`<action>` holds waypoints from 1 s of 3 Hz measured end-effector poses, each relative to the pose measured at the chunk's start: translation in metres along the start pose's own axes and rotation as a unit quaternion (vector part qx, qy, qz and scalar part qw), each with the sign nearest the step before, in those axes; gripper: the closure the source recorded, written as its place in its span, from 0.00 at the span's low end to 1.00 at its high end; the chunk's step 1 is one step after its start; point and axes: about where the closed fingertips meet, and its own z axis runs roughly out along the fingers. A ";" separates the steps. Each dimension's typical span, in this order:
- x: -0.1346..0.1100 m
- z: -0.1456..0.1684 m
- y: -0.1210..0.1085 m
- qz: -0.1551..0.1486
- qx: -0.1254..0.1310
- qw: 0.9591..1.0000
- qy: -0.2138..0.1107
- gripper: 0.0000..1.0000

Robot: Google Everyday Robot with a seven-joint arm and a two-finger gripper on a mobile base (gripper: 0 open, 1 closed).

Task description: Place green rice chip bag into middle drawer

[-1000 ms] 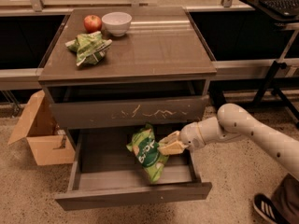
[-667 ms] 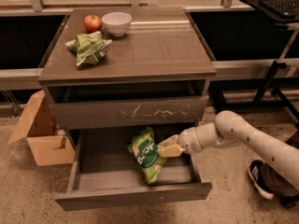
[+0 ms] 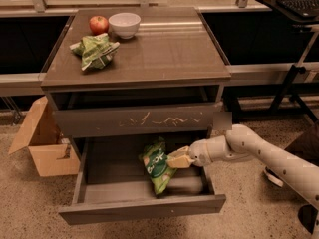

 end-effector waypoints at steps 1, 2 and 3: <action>0.004 0.002 -0.011 -0.002 -0.001 1.000 -0.002 0.60; 0.004 0.006 -0.018 -0.009 -0.015 1.000 0.001 0.37; -0.002 -0.001 -0.019 -0.019 -0.026 0.999 -0.015 0.15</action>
Offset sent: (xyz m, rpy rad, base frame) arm 0.0249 -0.0064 -0.0160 0.0198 -0.0079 0.0802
